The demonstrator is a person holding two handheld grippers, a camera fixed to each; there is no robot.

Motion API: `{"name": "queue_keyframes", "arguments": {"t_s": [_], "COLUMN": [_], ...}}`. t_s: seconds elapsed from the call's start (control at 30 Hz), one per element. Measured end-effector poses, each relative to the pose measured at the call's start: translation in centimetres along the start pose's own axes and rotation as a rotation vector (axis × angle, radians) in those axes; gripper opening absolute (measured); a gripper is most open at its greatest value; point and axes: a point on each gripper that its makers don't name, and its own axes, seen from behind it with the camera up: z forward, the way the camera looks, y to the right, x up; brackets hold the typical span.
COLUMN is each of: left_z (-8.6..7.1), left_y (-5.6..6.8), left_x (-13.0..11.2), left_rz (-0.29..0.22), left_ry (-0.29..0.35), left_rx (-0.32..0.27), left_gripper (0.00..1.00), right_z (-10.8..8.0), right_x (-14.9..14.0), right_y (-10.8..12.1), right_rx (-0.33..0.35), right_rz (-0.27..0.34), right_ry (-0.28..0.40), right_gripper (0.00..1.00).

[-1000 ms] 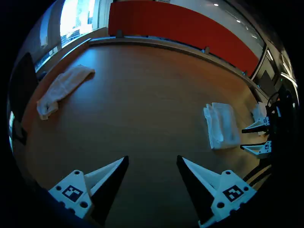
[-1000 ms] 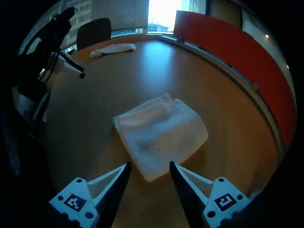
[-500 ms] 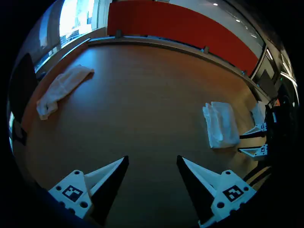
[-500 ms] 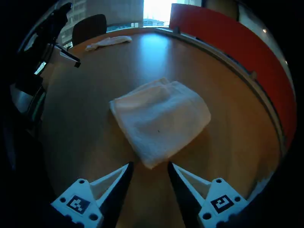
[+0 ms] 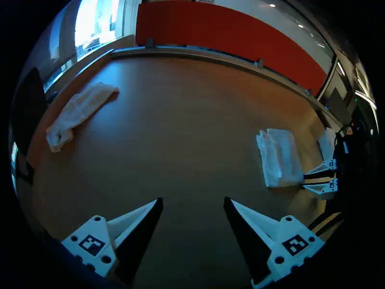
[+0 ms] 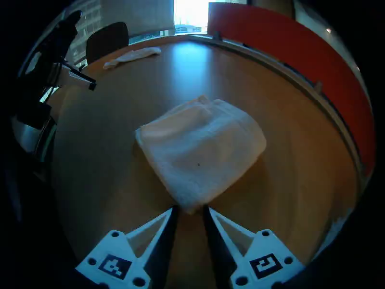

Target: Fold towel

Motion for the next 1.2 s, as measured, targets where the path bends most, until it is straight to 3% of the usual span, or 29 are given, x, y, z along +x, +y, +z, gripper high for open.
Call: {"name": "queue_keyframes", "arguments": {"t_s": [0.2, 0.3, 0.7, 1.2], "left_z": [0.0, 0.0, 0.0, -0.3], "left_y": [-0.1, -0.1, -0.2, 0.0], "left_x": [-0.1, -0.2, -0.2, 0.9], "left_rz": [-0.003, -0.003, -0.001, 0.000], "left_ry": [-0.001, -0.002, 0.000, 0.033], "left_rx": [0.000, 0.000, 0.000, -0.013], "left_gripper": [0.94, 0.93, 0.94, 0.94], "right_z": [-0.1, -0.2, -1.3, -4.8], "right_x": [0.0, -0.1, 2.0, 10.5], "right_y": [0.0, 0.1, 0.4, 2.0], "right_rx": [0.004, 0.003, -0.015, -0.044], "right_rz": [0.030, 0.039, -0.001, -0.139], "right_ry": [0.003, 0.004, 0.035, 0.134], "right_gripper": [0.09, 0.05, 0.05, 0.06]}}
